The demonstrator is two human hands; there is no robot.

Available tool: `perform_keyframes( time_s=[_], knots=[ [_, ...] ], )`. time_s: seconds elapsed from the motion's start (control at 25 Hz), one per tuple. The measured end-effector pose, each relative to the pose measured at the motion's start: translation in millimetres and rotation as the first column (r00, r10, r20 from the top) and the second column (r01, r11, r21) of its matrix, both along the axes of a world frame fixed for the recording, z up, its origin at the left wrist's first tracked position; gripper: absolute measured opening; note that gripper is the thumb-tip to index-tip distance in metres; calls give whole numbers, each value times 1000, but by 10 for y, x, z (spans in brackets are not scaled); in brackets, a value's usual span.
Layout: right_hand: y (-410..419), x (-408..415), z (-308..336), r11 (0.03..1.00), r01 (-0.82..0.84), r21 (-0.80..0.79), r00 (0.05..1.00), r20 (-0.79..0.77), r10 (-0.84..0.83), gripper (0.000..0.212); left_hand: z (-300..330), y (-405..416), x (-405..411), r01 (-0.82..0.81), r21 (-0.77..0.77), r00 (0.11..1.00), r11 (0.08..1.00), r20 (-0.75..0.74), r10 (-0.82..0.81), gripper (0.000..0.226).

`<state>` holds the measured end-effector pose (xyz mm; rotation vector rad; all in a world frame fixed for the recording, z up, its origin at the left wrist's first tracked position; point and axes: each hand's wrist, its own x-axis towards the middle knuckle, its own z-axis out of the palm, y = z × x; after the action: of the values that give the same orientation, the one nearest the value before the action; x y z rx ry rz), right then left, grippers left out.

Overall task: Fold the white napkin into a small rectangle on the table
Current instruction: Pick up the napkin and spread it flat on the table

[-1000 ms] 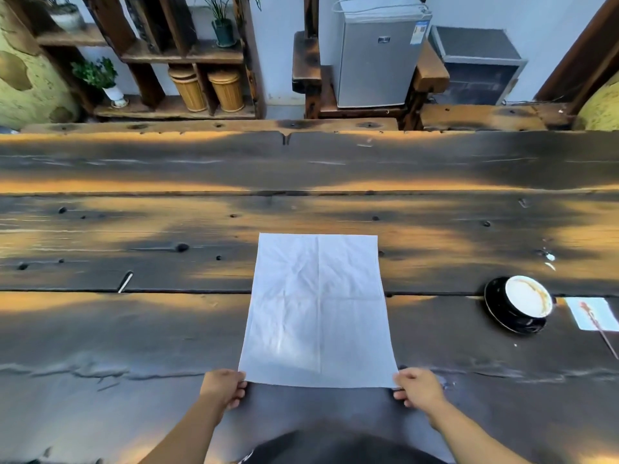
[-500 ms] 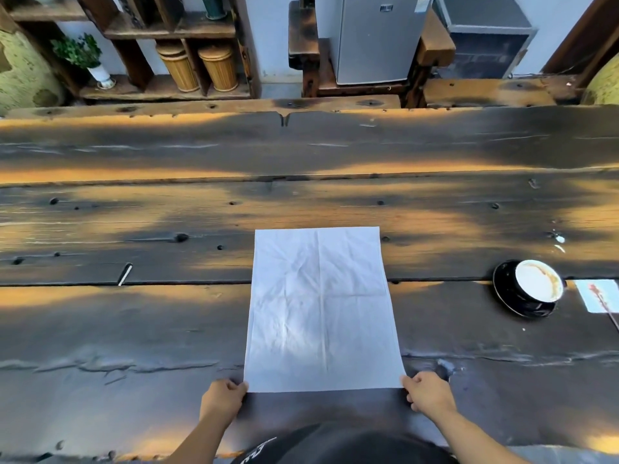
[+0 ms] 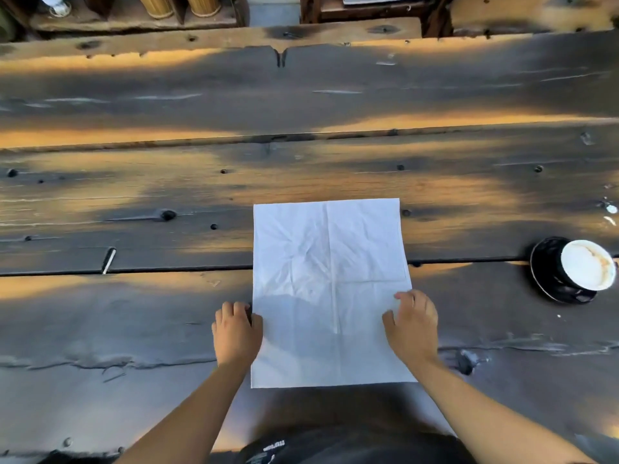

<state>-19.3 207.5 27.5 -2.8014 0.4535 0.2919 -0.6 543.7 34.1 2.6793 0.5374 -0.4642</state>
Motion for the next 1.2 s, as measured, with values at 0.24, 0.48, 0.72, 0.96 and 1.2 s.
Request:
perform_keyframes(
  time_s=[0.24, 0.48, 0.72, 0.96, 1.2],
  knots=[
    [878, 1087, -161, 940, -338, 38, 938, 97, 333, 51, -298, -131, 872, 350, 16, 925, 937, 152, -348, 50],
    [1626, 1936, -402, 854, -520, 3, 851, 83, 518, 57, -606, -88, 1665, 523, 108, 814, 845, 233, -533, 59],
    [1760, 2170, -642, 820, -571, -45, 814, 99, 573, 57, -706, -72, 1832, 525, 217, 819, 823, 136, -558, 65],
    [1118, 2156, -619, 826, -554, -102, 821, 96, 563, 60, -656, -84, 1855, 529, 220, 822, 820, 107, -559, 74],
    [-233, 2030, -618, 928, -349, -129, 935, 16, 354, 69, -655, -73, 1857, 530, 231, 820, 816, 103, -562, 82]
  ],
)
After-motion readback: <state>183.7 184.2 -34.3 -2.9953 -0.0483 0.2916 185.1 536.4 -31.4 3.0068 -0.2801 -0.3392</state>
